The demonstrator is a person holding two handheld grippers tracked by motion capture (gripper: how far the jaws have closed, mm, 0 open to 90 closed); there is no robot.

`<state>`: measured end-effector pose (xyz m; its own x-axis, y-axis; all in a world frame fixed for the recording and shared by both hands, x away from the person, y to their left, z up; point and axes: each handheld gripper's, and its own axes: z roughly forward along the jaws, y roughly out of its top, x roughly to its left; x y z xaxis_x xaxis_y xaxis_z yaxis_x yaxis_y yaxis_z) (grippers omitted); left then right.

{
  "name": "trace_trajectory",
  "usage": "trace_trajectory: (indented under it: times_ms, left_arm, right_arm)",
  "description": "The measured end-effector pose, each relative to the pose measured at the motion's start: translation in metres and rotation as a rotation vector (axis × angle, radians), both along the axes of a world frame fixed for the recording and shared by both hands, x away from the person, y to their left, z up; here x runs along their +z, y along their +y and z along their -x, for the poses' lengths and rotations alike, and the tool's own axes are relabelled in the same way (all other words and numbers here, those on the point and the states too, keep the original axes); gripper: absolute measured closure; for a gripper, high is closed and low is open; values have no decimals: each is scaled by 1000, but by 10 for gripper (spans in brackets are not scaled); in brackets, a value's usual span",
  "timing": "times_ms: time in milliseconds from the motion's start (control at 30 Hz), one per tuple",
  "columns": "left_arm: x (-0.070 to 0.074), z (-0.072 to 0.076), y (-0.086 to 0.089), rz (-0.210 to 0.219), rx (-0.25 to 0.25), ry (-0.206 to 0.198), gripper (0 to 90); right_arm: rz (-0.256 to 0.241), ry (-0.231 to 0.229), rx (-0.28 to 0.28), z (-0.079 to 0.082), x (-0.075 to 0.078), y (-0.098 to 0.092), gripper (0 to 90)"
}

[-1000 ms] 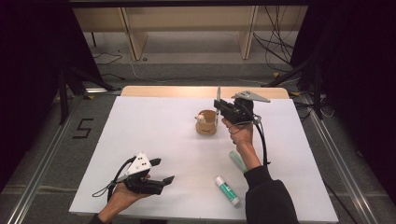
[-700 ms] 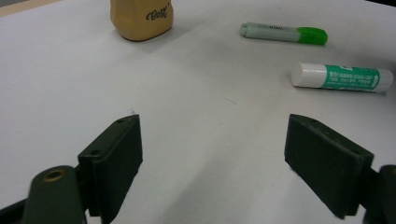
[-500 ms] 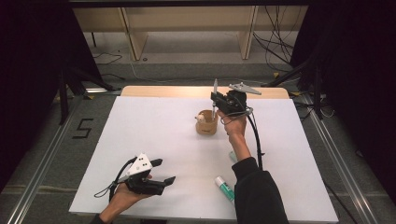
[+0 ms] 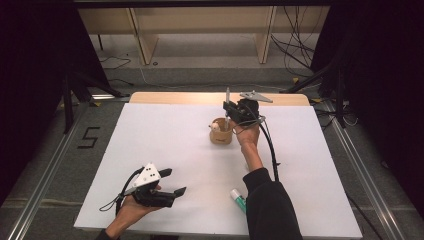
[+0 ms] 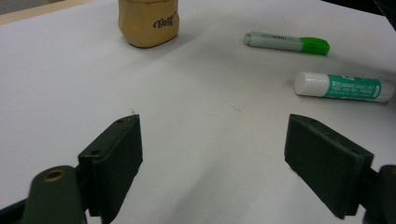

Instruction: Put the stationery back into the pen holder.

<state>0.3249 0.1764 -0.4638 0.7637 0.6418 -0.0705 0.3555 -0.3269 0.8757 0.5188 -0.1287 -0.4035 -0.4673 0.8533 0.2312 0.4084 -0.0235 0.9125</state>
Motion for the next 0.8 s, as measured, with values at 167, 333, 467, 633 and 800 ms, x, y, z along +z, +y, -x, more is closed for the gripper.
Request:
trace_trajectory:
  times_ms: [167, 333, 467, 633, 800]
  left_arm:
    - [-1, 0, -1, -1, -1, 1, 188]
    - [0, 1, -1, -3, -4, 0, 188]
    - [-1, 1, -1, -6, -6, -1, 188]
    - [0, 1, -1, 0, -3, 1, 188]
    - [-1, 0, -1, -7, -4, 3, 188]
  right_arm:
    - [17, 3, 10, -1, -4, 3, 792]
    - [25, 13, 13, -2, -8, 6, 792]
    - [43, 20, 21, -2, -11, 10, 791]
    - [39, 31, 47, -3, -15, 15, 665]
    - [32, 17, 57, -2, -11, 12, 614]
